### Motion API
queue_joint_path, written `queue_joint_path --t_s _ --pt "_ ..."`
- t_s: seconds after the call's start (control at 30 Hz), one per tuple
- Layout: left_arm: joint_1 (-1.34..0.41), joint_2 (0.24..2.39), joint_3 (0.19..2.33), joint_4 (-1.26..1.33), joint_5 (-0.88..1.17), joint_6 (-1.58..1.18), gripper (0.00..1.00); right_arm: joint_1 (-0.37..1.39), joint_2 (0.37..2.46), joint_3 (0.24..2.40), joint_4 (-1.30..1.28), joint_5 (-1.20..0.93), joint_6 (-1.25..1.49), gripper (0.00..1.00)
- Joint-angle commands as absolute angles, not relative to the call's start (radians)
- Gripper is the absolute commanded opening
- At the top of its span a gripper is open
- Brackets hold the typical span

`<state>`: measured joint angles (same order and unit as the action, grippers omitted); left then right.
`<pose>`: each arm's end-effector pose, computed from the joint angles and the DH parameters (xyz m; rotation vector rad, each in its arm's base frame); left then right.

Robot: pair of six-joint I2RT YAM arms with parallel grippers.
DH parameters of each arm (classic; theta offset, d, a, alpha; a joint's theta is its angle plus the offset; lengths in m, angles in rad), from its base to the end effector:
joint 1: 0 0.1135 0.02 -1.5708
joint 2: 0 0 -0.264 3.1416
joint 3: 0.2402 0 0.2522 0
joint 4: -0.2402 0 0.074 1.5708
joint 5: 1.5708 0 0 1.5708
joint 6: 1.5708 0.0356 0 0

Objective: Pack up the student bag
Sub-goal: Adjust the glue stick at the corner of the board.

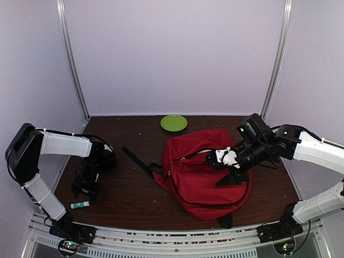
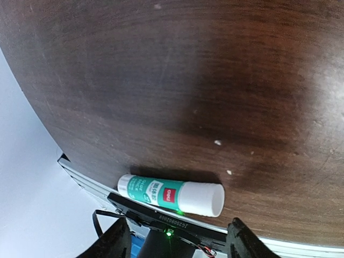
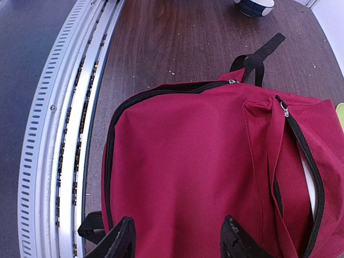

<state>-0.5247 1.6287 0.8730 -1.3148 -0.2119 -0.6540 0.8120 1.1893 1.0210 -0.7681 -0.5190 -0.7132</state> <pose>0.1791 -0.0950 0.1572 0.1040 -2.7712 -0.6382 0.1492 0.1830 0.2921 -1.8476 1.6246 0.6896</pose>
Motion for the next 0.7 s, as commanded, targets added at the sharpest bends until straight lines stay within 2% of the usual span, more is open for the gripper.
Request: queue_joint_path --t_s 0.0,0.1,0.33,0.67 --pt "-0.494 1.636 0.851 -1.319 -0.160 -0.677 0.64 0.810 1.167 1.011 -0.778 -0.517 -0.730 0.55" --pt "-0.493 1.681 0.825 -1.282 -0.090 -0.649 0.61 0.809 1.166 1.011 -0.780 -0.511 -0.731 0.55" --pt "-0.492 1.752 0.842 -1.277 -0.100 -0.634 0.57 0.809 1.162 1.009 -0.779 -0.497 -0.730 0.55" --pt "-0.490 1.824 0.882 -1.259 -0.139 -0.598 0.57 0.809 1.168 1.004 -0.777 -0.495 -0.732 0.55"
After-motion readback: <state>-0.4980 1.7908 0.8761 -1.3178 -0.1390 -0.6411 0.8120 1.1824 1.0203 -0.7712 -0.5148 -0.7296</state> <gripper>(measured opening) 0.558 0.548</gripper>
